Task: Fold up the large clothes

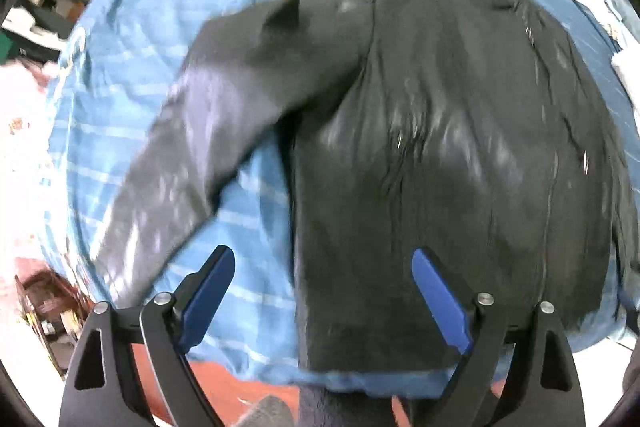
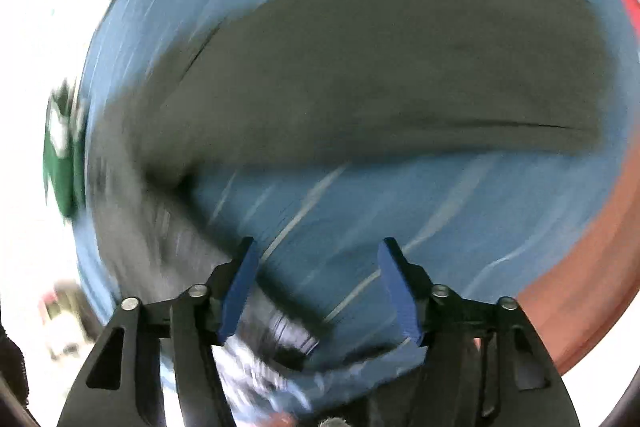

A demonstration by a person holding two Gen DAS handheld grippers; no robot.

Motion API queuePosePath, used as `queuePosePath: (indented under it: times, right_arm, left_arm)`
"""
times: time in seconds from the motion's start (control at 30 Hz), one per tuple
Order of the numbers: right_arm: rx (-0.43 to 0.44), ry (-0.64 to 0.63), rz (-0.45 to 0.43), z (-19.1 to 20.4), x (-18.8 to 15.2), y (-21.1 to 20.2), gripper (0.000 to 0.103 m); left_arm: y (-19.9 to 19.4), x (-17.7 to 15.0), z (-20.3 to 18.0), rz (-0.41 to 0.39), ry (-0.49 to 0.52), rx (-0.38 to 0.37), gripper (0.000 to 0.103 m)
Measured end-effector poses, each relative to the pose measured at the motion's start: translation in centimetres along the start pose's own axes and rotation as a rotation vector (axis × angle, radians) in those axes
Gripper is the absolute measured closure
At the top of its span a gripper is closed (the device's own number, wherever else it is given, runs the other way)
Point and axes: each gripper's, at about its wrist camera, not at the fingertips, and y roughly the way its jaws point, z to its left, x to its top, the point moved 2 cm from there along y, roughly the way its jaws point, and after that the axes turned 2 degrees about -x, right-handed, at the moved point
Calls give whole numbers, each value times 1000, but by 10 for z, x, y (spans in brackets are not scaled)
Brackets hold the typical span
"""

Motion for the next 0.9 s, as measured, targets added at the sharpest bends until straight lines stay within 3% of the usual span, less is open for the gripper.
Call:
queuePosePath:
  times: [0.1,0.2,0.23,0.27,0.33,0.43,0.5,0.57,0.67,0.77,0.83,0.87,0.9]
  right_arm:
    - [82,295,-106,-57,20,5,37]
    - [205,454,-180,-80,37,14,42]
    - [219,487,-224,-78,38,15,66]
    - [200,496,-248,-75,40,15,80]
    - [209,468,-307,-59,43,5,92]
    - [185,394,-429,-32,50,-27,94]
    - [178,349,-420,-25,62,-26,92]
    - [213,350,-347,-31,79,-7,82]
    - [419,430,-308,-42,105,28,63]
    - [572,513,-324,-55,115,40,56]
    - [602,560,-349,-52,116,43,56]
    - [585,562,-361,-46,117,44,76]
    - [544,555,-371,-45,118,41,88]
  left_arm:
    - [0,30,-25,-38,42,24,12]
    - [15,43,-51,-94,92,45,12]
    - [27,45,-59,-99,109,57,12]
    - [38,45,-66,-100,130,66,12]
    - [60,49,-63,-91,158,76,12]
    - [94,49,-65,-41,186,93,12]
    - [112,47,-58,-25,188,84,12]
    - [122,48,-52,-25,153,76,0]
    - [125,49,-47,-25,118,24,0]
    - [123,46,-44,-53,103,1,0]
    - [122,44,-43,-64,81,-9,0]
    - [121,43,-43,-66,84,-5,0]
    - [121,43,-38,-66,90,-2,0]
